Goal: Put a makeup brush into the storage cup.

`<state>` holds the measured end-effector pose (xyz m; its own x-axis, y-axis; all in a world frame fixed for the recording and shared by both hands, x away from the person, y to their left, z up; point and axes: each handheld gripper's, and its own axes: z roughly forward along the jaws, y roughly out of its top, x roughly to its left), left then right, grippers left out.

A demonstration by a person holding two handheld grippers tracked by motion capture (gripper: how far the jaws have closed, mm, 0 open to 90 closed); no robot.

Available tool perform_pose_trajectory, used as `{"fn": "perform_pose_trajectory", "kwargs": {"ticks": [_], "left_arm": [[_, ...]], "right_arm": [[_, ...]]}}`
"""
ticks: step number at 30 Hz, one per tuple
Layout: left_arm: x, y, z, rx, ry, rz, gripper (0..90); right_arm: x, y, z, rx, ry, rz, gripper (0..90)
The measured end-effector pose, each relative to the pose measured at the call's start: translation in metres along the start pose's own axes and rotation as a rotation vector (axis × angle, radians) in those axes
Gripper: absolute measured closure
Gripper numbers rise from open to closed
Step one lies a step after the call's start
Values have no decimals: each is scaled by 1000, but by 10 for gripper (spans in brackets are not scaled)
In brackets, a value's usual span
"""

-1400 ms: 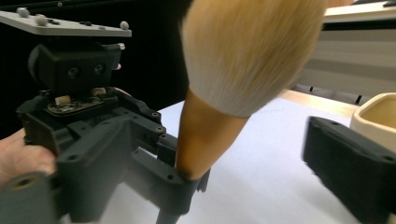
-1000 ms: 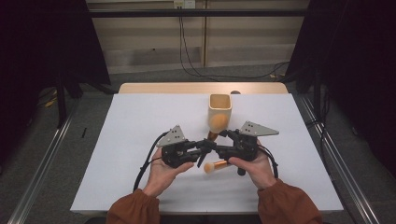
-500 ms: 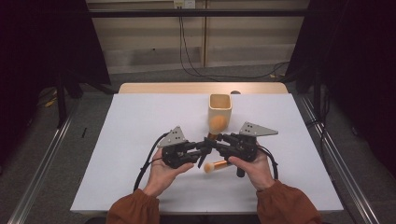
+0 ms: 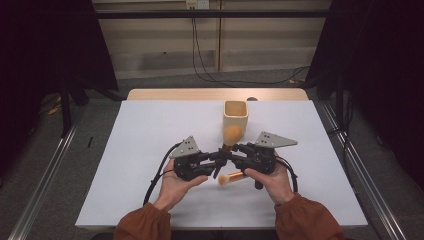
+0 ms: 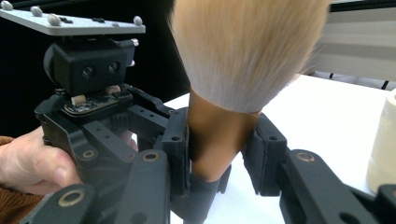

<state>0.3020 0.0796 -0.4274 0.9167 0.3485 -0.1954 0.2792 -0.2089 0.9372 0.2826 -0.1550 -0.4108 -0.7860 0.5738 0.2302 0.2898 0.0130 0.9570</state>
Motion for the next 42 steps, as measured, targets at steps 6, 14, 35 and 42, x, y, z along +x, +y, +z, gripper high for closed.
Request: {"fn": "perform_pose_trajectory", "kwargs": {"ticks": [6,14,35,42], "left_arm": [[0,-1,0,0,11,4,613],[1,-1,-3,11,52,-25,332],[13,-14,-49,-1,187,-54,31],[15,-23,-63,-11,263,-53,32]], "right_arm": [[-2,2,-3,-6,-6,3,650],[-3,3,-6,-8,-13,-11,650],[-17,12,-18,-26,-65,-28,650],[-24,20,-24,-44,-88,-34,650]]}}
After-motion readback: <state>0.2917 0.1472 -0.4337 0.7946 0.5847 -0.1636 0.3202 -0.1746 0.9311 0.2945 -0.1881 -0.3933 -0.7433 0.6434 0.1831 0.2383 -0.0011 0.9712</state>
